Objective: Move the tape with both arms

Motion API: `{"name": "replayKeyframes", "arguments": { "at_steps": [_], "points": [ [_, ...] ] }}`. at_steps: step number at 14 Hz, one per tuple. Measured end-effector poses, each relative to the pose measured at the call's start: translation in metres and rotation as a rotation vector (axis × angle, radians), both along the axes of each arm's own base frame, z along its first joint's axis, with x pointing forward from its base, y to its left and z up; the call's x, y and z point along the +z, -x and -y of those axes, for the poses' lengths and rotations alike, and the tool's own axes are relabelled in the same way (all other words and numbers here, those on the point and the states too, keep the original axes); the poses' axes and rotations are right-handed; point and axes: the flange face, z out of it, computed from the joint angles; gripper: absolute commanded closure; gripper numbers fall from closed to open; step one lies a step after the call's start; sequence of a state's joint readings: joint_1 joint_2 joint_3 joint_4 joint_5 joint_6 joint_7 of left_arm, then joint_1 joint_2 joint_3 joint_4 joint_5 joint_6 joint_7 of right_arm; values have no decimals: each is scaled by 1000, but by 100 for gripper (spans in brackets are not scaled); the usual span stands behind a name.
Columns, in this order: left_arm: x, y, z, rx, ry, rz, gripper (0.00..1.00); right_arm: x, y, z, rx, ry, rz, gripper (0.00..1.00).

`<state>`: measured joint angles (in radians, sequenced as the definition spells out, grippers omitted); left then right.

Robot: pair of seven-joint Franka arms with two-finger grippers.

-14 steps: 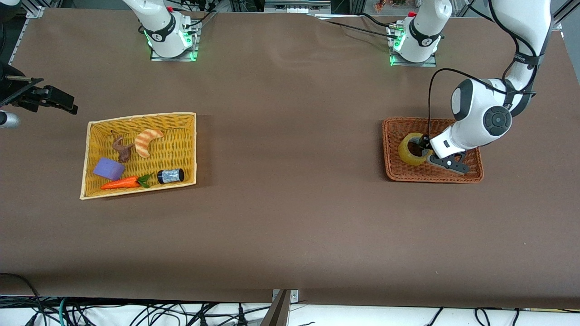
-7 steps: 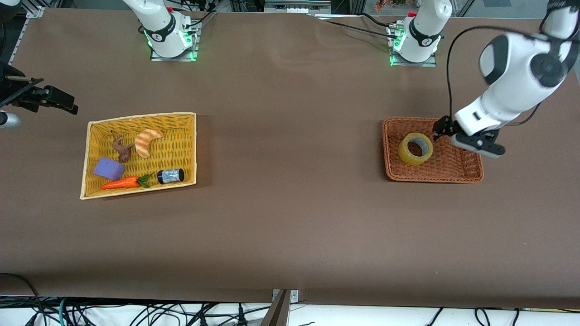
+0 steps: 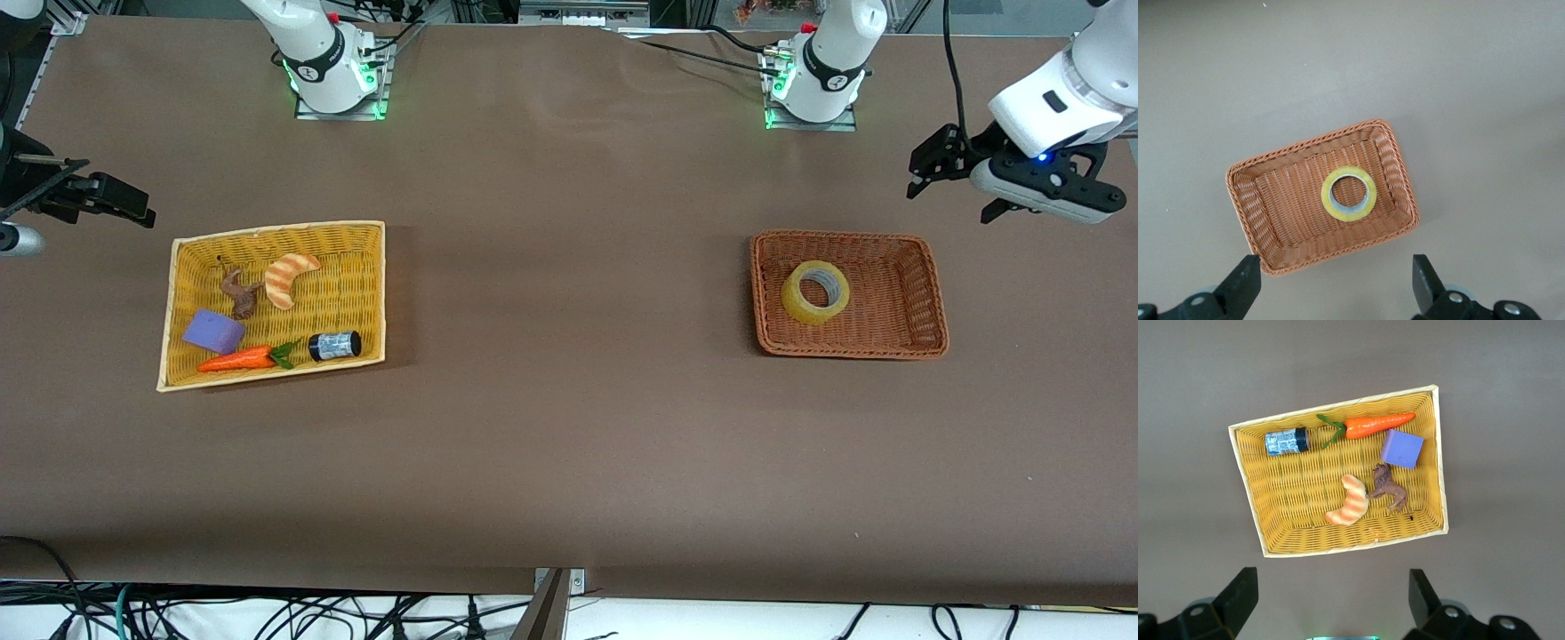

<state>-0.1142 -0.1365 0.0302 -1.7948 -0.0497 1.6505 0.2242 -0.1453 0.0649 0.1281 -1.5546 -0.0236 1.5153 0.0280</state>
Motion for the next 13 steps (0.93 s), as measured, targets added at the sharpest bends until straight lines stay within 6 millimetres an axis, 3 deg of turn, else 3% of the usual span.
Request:
{"name": "replayKeyframes", "arguments": {
  "at_steps": [3, 6, 13],
  "points": [
    [11, -23, 4, 113, -13, -66, 0, 0, 0, 0, 0, 0, 1, 0],
    [2, -43, 9, 174, -23, -94, 0, 0, 0, 0, 0, 0, 2, 0],
    [1, -45, -1, 205, -26, -106, 0, 0, -1, 0, 0, 0, 2, 0]
  ]
}}
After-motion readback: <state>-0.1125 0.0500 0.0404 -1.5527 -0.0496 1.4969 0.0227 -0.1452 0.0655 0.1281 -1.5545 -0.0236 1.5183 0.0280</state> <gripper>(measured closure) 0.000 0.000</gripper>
